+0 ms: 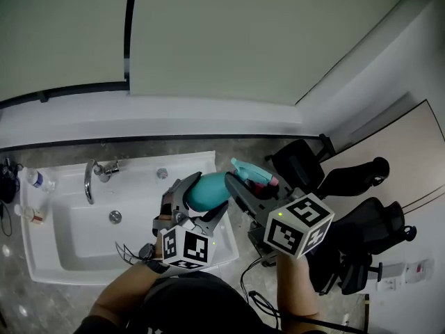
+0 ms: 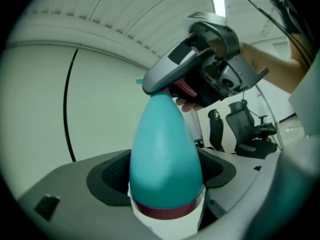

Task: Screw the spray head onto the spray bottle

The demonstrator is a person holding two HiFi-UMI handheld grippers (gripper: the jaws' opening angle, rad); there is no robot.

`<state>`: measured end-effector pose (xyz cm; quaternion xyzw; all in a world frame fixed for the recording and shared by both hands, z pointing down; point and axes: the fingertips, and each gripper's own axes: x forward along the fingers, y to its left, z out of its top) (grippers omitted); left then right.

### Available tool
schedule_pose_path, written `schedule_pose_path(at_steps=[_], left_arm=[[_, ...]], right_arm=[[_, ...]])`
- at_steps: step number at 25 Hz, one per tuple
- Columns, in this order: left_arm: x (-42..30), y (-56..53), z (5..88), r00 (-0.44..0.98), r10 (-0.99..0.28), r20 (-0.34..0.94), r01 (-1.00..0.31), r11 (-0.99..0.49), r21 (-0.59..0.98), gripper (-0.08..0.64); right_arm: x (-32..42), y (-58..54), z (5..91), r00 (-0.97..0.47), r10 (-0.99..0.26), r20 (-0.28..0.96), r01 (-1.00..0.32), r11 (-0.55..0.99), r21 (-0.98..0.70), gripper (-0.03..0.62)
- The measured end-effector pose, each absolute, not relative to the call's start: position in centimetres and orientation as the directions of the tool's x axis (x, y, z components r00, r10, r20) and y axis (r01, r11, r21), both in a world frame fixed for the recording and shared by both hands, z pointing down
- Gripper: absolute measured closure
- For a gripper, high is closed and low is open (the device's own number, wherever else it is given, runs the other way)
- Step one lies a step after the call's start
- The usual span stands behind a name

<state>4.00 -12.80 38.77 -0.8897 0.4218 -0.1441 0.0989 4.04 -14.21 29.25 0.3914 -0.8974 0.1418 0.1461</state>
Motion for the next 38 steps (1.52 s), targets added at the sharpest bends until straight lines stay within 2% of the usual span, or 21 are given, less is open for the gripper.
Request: schedule_pose_path(at_steps=[3, 7, 10, 13, 16, 19, 22, 24, 26, 28, 31, 34, 38], left_arm=[[4.5, -13.4, 39.8, 0.602, -0.777, 0.183, -0.723, -0.629, -0.287, 0.169], [5.5, -12.6, 39.7, 0.719, -0.68, 0.144, -0.658, -0.733, -0.174, 0.169], [5.9, -11.7, 38.5, 0.805, -0.587, 0.082, -0.581, -0.809, -0.086, 0.169], [6.2, -10.3, 37.0, 0.883, -0.469, 0.031, -0.468, -0.883, -0.018, 0.169], [6.2, -8.3, 35.7, 0.944, -0.329, 0.005, -0.329, -0.944, -0.007, 0.169], [5.9, -6.4, 34.4, 0.979, -0.2, -0.028, -0.201, -0.98, -0.007, 0.169], [5.9, -4.0, 33.2, 0.998, -0.06, -0.035, -0.06, -0.998, -0.02, 0.169], [5.8, -2.0, 32.6, 0.998, 0.056, -0.028, 0.055, -0.998, -0.034, 0.169], [5.6, -0.4, 32.1, 0.987, 0.155, -0.029, 0.154, -0.987, -0.033, 0.169], [5.6, 0.4, 31.9, 0.979, 0.201, -0.022, 0.201, -0.979, -0.023, 0.169], [5.9, 0.5, 32.0, 0.981, 0.194, -0.012, 0.194, -0.981, -0.009, 0.169], [5.6, -0.3, 32.2, 0.986, 0.166, -0.02, 0.166, -0.986, 0.014, 0.169], [5.7, -0.7, 32.2, 0.986, 0.167, -0.022, 0.168, -0.985, 0.035, 0.169]], right_arm=[[4.7, -15.1, 30.4, -0.589, -0.716, 0.375, -0.804, 0.564, -0.187, 0.446], [4.6, -14.2, 30.0, -0.608, -0.707, 0.361, -0.792, 0.574, -0.208, 0.436], [4.1, -12.6, 28.6, -0.683, -0.65, 0.333, -0.728, 0.64, -0.244, 0.342], [4.7, -10.5, 26.2, -0.763, -0.585, 0.275, -0.646, 0.711, -0.278, 0.321], [6.6, -7.7, 22.7, -0.86, -0.487, 0.151, -0.51, 0.809, -0.292, 0.321], [9.6, -5.4, 19.3, -0.947, -0.319, -0.048, -0.29, 0.907, -0.305, 0.321], [13.6, -5.1, 17.8, -0.959, -0.13, -0.253, -0.061, 0.963, -0.263, 0.322], [15.0, -6.1, 18.2, -0.949, -0.019, -0.314, 0.053, 0.974, -0.219, 0.322], [14.1, -7.5, 19.1, -0.954, 0.073, -0.289, 0.137, 0.969, -0.207, 0.322], [11.9, -8.3, 20.6, -0.976, 0.129, -0.174, 0.167, 0.959, -0.228, 0.322], [8.5, -6.7, 21.8, -0.979, 0.204, 0.022, 0.196, 0.96, -0.202, 0.322], [6.9, -4.5, 20.7, -0.97, 0.236, 0.057, 0.228, 0.966, -0.12, 0.322], [6.1, -3.7, 20.3, -0.973, 0.213, 0.091, 0.206, 0.975, -0.082, 0.322]])
